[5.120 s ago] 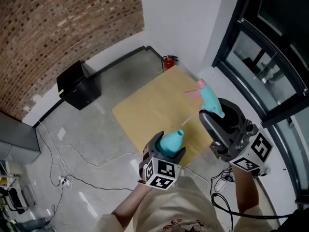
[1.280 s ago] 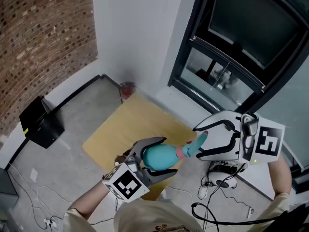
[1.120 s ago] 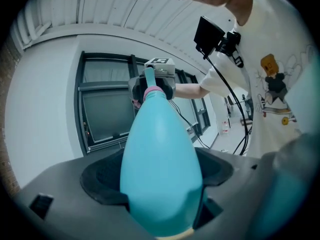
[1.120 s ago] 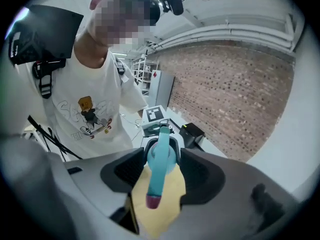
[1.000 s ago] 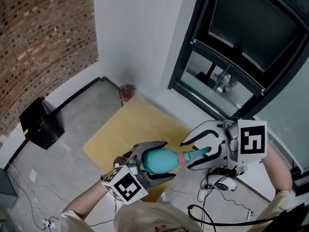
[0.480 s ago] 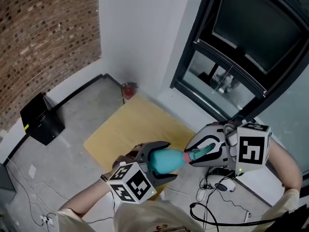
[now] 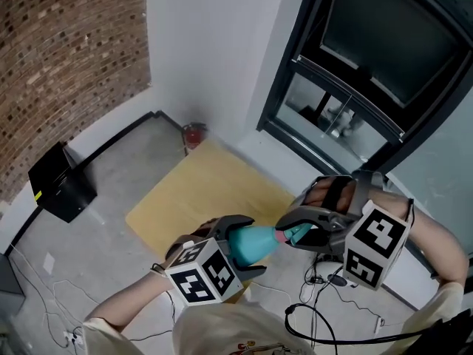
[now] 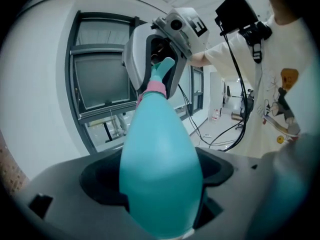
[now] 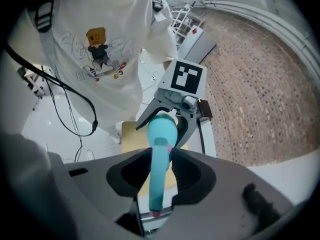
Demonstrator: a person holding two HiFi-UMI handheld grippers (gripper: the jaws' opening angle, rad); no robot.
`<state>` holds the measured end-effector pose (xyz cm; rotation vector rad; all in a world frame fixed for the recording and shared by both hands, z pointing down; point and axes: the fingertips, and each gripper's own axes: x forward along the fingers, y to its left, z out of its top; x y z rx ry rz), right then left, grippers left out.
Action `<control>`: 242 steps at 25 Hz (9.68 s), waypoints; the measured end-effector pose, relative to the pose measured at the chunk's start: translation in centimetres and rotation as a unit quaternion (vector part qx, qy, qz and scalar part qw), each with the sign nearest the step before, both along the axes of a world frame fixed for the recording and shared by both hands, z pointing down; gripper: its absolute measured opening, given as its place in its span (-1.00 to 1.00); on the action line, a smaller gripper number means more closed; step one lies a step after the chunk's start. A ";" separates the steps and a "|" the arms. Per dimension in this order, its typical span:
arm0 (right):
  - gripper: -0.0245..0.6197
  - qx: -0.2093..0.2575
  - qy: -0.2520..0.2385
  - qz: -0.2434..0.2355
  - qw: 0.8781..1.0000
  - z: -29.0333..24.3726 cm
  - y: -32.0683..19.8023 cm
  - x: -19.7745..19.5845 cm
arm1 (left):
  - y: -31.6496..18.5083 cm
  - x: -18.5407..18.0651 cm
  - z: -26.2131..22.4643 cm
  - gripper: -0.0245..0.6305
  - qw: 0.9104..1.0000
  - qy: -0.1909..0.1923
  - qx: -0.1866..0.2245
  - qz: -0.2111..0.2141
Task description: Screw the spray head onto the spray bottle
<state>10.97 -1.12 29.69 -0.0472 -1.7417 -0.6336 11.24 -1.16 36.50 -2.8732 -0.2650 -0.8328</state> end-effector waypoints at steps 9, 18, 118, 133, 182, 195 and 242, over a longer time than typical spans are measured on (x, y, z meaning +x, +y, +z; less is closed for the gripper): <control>-0.53 -0.031 0.004 0.051 0.998 1.5 0.0 0.9 | -1.1 0.7 1.2 0.38 0.996 -0.020 0.081 -0.030; -0.53 -0.201 -0.178 0.295 0.917 1.2 -0.8 1.0 | -3.2 0.7 0.1 0.38 0.963 0.029 0.235 -0.126; -0.52 0.231 -0.144 -0.067 0.960 -1.7 2.3 -4.4 | -0.8 -4.1 -2.5 0.38 0.961 -0.061 0.221 0.153; -0.52 -0.052 -0.427 0.337 0.838 -4.7 -1.4 -2.7 | -5.7 -3.4 -8.0 0.38 0.843 0.018 0.532 -0.071; -0.13 0.224 -0.207 0.022 0.952 -6.6 1.8 -3.8 | -10.8 -8.1 -5.8 0.40 0.918 0.047 0.382 -0.096; -0.13 0.345 -0.064 -0.154 0.924 -3.4 0.6 -4.6 | -5.9 -6.4 -4.5 0.40 0.933 0.019 0.356 0.051; -0.54 -0.159 -0.440 0.425 0.775 1.0 -4.9 -0.7 | -7.4 -5.0 -2.7 0.40 0.862 0.039 0.496 -0.099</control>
